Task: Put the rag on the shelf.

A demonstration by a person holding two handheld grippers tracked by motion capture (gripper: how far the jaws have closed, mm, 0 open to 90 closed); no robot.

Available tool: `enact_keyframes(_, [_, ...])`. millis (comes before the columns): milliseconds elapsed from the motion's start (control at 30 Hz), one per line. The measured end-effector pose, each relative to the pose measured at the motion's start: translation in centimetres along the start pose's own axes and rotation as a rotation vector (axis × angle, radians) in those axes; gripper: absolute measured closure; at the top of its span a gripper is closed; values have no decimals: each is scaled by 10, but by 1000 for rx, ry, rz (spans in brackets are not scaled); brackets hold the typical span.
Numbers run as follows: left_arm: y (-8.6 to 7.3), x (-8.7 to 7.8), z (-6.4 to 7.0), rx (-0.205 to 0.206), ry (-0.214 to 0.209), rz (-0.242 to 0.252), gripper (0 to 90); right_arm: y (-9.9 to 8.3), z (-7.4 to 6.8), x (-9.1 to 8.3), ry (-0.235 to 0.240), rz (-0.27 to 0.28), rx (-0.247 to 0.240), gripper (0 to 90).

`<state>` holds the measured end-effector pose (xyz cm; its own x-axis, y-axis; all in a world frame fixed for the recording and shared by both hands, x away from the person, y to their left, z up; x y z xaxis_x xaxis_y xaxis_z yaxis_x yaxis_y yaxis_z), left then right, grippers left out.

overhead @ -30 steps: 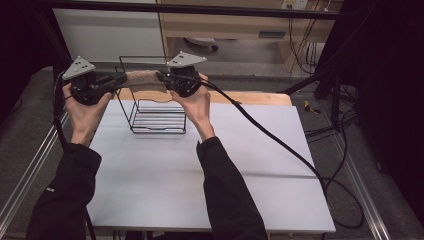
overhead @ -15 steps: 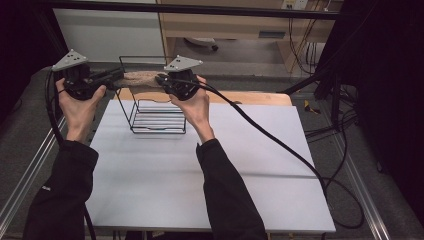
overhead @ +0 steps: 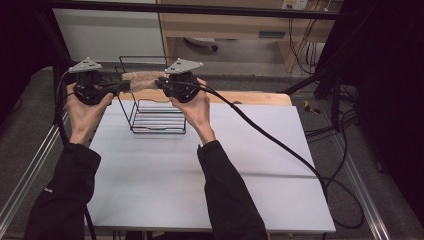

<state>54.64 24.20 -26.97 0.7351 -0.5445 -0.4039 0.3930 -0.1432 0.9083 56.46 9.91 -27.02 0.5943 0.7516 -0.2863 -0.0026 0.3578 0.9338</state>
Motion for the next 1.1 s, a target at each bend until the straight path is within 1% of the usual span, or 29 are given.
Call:
enact_keyframes(100, [-2,1,-1,6,5,-5,899,1,-1,-2,14,5,9,774])
enact_keyframes(167, [-4,2,-2,14,12,-9,899,4,-2,-5,22,17,24,741])
enact_keyframes(233, [-6,3,-2,23,17,-11,899,6,-3,-7,28,25,32,737])
enact_keyframes(300, [-7,4,-2,36,21,-16,899,6,-3,-7,32,22,38,742])
enact_keyframes(400, [-9,5,-2,47,27,-17,899,4,-5,-7,49,10,53,803])
enact_keyframes(533, [-12,7,-4,53,35,-23,899,5,-5,-9,58,26,78,794])
enact_keyframes(633, [-15,9,-5,53,44,-32,899,5,-6,-10,65,25,88,792])
enact_keyframes(667, [-16,10,-6,53,43,-33,899,5,-6,-10,66,22,91,804])
enact_keyframes(767, [-19,12,-7,49,44,-35,899,-2,-7,-6,72,-11,96,887])
enact_keyframes(800, [-19,12,-7,48,45,-33,899,-5,-7,-4,70,-24,98,900])
enact_keyframes(867, [-20,14,-8,52,50,-34,899,-13,-7,1,64,-58,100,900])
enact_keyframes(933, [-20,15,-8,55,54,-35,899,-19,-7,4,53,-78,100,900])
enact_keyframes(1100, [-20,19,-10,49,61,-29,898,-28,-1,13,21,-102,118,900])
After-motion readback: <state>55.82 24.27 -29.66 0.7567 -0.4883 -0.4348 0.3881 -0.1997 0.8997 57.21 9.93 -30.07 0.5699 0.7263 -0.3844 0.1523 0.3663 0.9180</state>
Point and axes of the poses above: each handheld gripper's, and its own axes: x roughly forward along the jaws, y roughly out of its top, z roughly to its right, the point moved 9 cm from there along x, roughly forward along the jaws, and after that the axes turned 5 degrees about -x, right-handed, at the moved point
